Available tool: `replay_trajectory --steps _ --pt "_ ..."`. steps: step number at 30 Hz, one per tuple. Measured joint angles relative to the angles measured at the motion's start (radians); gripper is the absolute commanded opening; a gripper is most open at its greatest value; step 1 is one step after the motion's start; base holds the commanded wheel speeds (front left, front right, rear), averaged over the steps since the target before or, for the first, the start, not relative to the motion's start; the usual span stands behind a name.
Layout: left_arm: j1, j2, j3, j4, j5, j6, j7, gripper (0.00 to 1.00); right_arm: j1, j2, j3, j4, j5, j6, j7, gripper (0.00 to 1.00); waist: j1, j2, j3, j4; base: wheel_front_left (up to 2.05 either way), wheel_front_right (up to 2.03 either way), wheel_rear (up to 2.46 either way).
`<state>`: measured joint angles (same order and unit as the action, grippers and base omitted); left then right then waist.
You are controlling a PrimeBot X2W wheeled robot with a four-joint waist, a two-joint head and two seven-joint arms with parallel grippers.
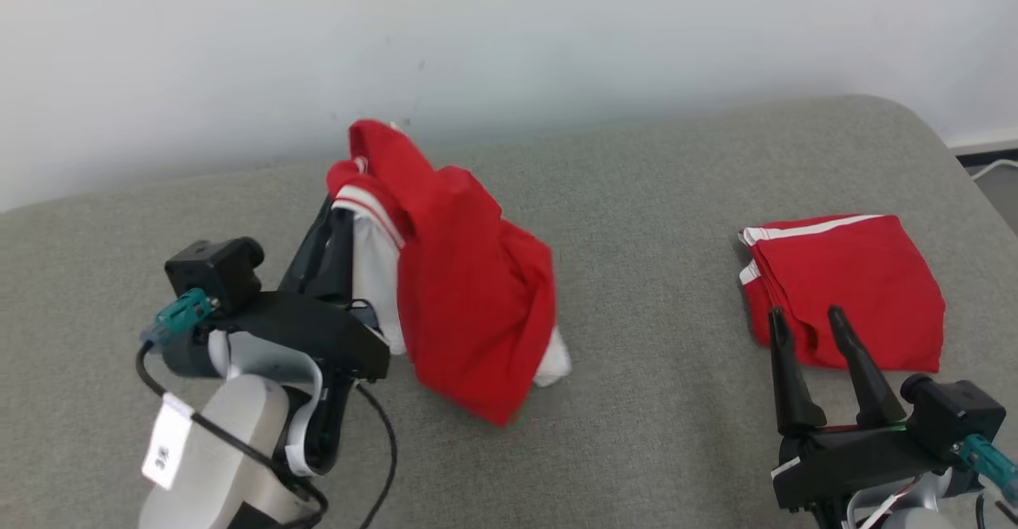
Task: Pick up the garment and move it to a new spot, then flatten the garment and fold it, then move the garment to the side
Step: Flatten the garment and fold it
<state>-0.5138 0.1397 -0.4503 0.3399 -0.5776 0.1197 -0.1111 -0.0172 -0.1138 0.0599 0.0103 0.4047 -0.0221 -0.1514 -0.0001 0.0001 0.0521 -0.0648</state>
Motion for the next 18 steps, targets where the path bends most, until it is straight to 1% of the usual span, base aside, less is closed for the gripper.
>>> replay_trajectory --steps 5,9,12,18 --pt "0.0 0.011 -0.046 -0.15 0.064 0.003 -0.004 0.0 0.009 0.006 0.017 0.009 0.0 0.0 0.0 1.0 0.0 -0.0001 -0.02 0.013 0.0 0.0 0.0" --pt "-0.007 0.019 -0.072 -0.229 0.104 0.003 0.016 0.0 0.007 0.014 0.036 0.022 0.0 0.002 0.002 1.0 0.0 -0.0001 -0.033 0.01 0.0 0.0 0.0" --pt "-0.012 0.018 -0.086 -0.261 0.119 0.003 0.045 0.0 0.007 0.018 0.047 0.027 0.0 0.005 0.002 1.0 0.0 0.0 -0.039 -0.002 0.0 0.0 0.0" --pt "-0.01 0.023 -0.087 -0.276 0.127 0.004 0.104 0.0 0.009 0.019 0.046 0.028 0.0 0.005 0.001 1.0 0.0 0.0 -0.046 -0.031 0.0 0.0 0.0"
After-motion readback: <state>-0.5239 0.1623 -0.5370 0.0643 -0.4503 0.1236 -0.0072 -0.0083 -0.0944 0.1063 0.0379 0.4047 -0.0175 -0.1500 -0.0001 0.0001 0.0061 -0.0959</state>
